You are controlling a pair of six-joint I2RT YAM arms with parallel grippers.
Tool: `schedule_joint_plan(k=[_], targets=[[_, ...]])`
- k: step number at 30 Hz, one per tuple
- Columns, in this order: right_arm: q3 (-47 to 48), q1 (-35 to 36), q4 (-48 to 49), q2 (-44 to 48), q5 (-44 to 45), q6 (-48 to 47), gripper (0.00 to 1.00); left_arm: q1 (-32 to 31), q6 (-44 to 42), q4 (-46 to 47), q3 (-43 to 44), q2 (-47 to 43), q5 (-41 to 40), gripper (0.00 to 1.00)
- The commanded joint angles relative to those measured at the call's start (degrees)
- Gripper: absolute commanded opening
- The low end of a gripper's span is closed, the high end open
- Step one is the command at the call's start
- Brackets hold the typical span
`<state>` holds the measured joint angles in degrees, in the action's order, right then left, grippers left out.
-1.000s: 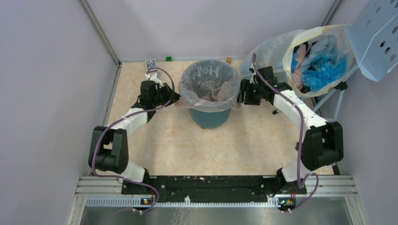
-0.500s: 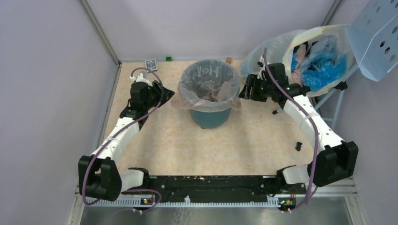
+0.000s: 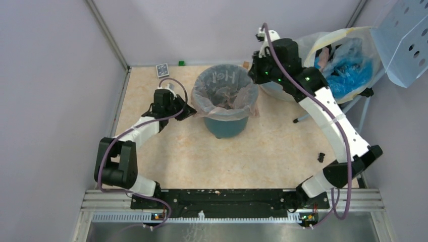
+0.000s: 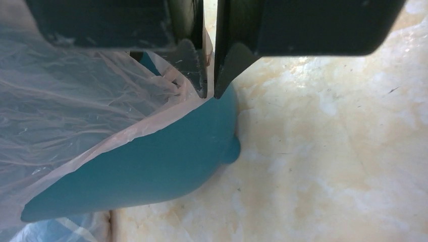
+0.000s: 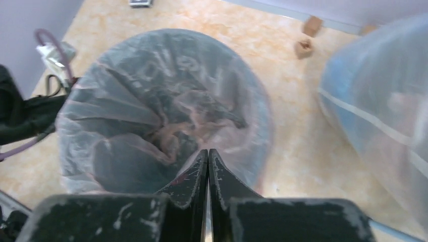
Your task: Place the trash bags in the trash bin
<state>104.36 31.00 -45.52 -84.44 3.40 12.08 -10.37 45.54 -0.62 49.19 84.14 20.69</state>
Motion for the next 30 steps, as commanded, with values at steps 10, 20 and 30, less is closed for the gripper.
schedule_joint_plan(k=[10, 20, 30], targets=[[5.87, 7.92, -4.53, -20.87, -5.83, -5.40, 0.00, -1.66, -4.46, 10.77, 0.23, 5.47, 3.26, 0.04], [-2.93, 9.04, -2.76, -27.63, -1.61, -8.28, 0.00, -1.76, -6.39, 10.35, 0.23, 7.65, 3.92, 0.00], [-5.31, 9.63, -1.90, -33.18, -3.04, -7.64, 0.00, -2.14, -5.98, 9.64, 3.31, 9.29, 5.00, 0.00]])
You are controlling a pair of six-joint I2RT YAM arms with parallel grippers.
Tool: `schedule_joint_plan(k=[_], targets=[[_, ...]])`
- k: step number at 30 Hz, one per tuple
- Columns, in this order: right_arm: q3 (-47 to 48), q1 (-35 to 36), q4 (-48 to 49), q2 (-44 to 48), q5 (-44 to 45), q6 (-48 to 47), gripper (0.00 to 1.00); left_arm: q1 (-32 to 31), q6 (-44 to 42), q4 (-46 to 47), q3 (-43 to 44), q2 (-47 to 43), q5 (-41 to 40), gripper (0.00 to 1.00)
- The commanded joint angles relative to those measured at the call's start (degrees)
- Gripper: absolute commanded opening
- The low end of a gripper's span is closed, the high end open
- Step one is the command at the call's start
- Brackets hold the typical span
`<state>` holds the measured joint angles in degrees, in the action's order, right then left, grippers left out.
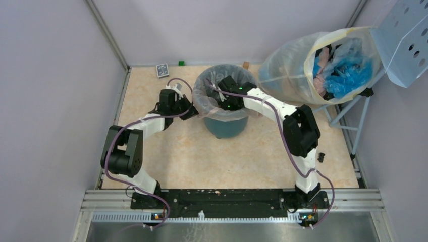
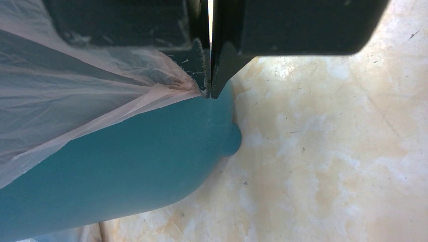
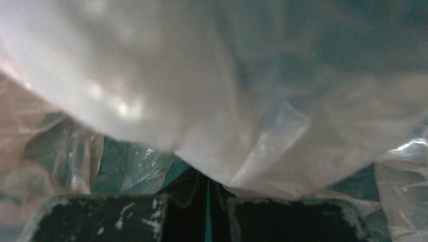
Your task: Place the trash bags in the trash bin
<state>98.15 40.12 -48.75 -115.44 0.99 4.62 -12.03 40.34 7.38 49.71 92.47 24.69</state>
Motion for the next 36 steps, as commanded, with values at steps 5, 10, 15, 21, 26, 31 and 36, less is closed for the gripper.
schedule_joint_plan(k=[5, 10, 15, 21, 26, 31, 36], targets=[[2.28, 0.55, 0.04, -7.12, -4.32, 1.19, 0.00, -0.55, -1.14, 0.91, 2.93, 0.59, 0.74, 0.01], [2.16, -0.02, -2.01, -11.95, -7.46, 2.06, 0.00, -0.54, -1.82, 0.36, 3.25, -0.58, -0.25, 0.01], [4.89, -0.30, -4.10, -11.76, -7.96, 2.72, 0.00, -0.54, -1.91, -0.16, 4.72, -0.51, 0.18, 0.01], [6.62, -0.30, -3.06, -5.69, -5.73, 1.81, 0.00, -0.54, -1.73, -0.17, 5.47, -0.22, 0.57, 0.01], [2.77, -0.31, -0.08, 1.19, -3.03, 1.97, 0.00, -0.54, -1.86, -0.52, 5.74, -0.80, 0.17, 0.01], [0.12, -0.93, 1.16, 6.17, -3.15, 3.46, 0.00, -0.54, -2.17, -0.62, 5.25, -1.95, -0.86, 0.02], [0.94, -1.47, 0.63, 9.47, -3.39, 3.99, 0.00, -0.45, -3.34, -2.39, 5.22, -3.21, -2.17, 0.02]])
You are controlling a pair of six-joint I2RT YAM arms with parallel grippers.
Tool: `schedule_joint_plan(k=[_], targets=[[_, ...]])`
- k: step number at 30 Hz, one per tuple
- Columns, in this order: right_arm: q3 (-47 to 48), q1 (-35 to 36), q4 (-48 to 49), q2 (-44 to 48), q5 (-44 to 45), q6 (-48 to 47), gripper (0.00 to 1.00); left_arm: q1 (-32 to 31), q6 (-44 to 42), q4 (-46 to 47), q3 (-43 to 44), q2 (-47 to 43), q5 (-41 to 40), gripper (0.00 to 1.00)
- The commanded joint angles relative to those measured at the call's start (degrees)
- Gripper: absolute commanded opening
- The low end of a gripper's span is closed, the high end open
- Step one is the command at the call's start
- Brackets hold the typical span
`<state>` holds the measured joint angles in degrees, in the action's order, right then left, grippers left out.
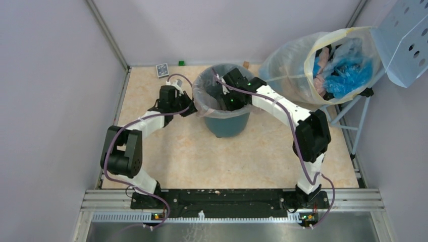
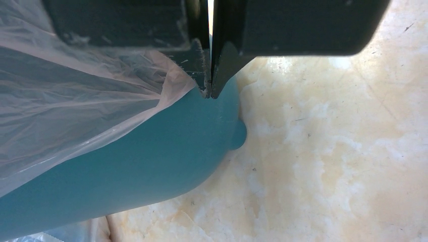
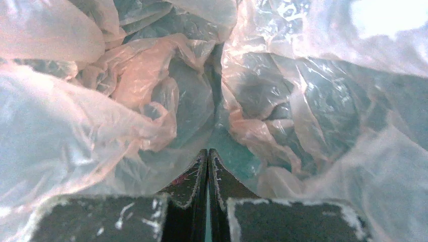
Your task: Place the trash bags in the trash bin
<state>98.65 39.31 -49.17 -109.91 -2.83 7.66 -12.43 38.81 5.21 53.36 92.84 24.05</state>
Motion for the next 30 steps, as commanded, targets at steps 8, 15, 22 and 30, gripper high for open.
schedule_joint_plan(k=[8, 15, 22, 30], targets=[[6.79, -1.11, 1.52, 10.23, 2.30, 0.45, 0.00, 1.58, -5.59, -7.67, 2.28, -11.77, -10.73, 0.13], [4.08, -2.14, 7.38, 19.74, 6.50, 0.62, 0.24, 1.71, -5.61, -14.70, 1.73, -21.96, -16.80, 0.41], [-21.11, -2.31, 28.46, 40.42, 12.85, 1.43, 0.74, 1.70, -7.66, -14.07, -3.60, -35.92, -21.41, 0.58], [-48.13, -2.24, 41.71, 64.70, 14.90, 0.83, 0.82, 1.62, -9.06, -16.01, -6.99, -44.48, -18.11, 0.99]])
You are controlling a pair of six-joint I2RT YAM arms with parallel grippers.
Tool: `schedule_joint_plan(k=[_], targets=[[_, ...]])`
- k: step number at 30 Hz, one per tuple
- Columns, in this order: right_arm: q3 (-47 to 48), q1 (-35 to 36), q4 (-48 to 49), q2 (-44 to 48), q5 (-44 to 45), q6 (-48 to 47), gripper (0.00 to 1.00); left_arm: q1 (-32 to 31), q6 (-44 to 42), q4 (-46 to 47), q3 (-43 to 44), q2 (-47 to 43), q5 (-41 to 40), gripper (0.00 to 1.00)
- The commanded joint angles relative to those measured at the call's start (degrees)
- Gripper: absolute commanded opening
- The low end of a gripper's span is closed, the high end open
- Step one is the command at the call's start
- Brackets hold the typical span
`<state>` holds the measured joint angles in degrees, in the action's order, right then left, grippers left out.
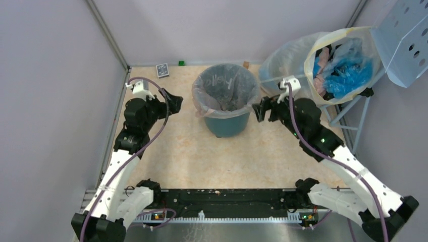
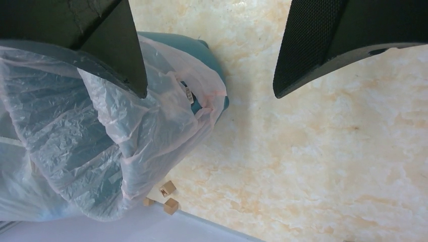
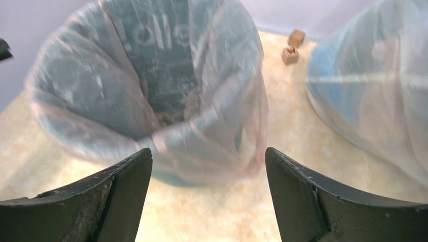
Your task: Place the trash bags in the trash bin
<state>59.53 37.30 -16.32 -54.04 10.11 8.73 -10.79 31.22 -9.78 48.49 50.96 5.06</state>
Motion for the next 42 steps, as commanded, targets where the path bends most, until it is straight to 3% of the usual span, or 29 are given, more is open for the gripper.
schedule_joint_plan(k=[1, 11, 16, 20, 23, 27, 30, 36, 42], targets=[[-11.90, -0.28, 9.40, 11.53, 2.97, 0.91, 0.82, -0.01, -1.62, -1.63, -2.76, -3.29, 0.98, 0.99], [-36.84, -0.36, 4.30, 33.26, 8.44, 14.53, 0.85, -0.11, -7.65, -0.38, -12.51, -6.70, 13.72, 0.99], [-43.14, -0.30, 5.63, 38.57, 15.42, 13.53, 0.91, -0.11, -13.23, -0.68, -16.59, -7.44, 9.79, 0.99], [-49.31, -0.35, 19.66, 39.24, 19.39, 4.44, 0.94, -0.11, -10.27, 6.99, -22.52, -8.65, 1.80, 0.99], [-50.32, -1.58, 27.04, 34.71, 23.30, 1.71, 0.96, -0.11, -9.32, 14.97, -25.74, -7.31, -1.51, 0.99], [-51.02, -5.50, 34.93, 25.55, 25.32, -1.38, 0.98, -0.03, -7.09, 16.89, -25.03, -0.93, -7.28, 0.99], [-50.92, -11.60, 41.92, 18.97, 19.03, -6.18, 0.98, -0.02, -6.95, 17.31, -22.24, 5.45, -7.97, 0.99], [-55.40, -30.20, 56.51, 7.14, 11.79, 2.13, 0.97, 0.14, -10.67, 22.53, -20.33, 14.37, -14.81, 0.99], [-53.71, -33.52, 81.91, -15.64, 4.79, -5.99, 0.97, 0.59, -18.50, 29.43, -18.92, 22.36, -19.07, 0.99]])
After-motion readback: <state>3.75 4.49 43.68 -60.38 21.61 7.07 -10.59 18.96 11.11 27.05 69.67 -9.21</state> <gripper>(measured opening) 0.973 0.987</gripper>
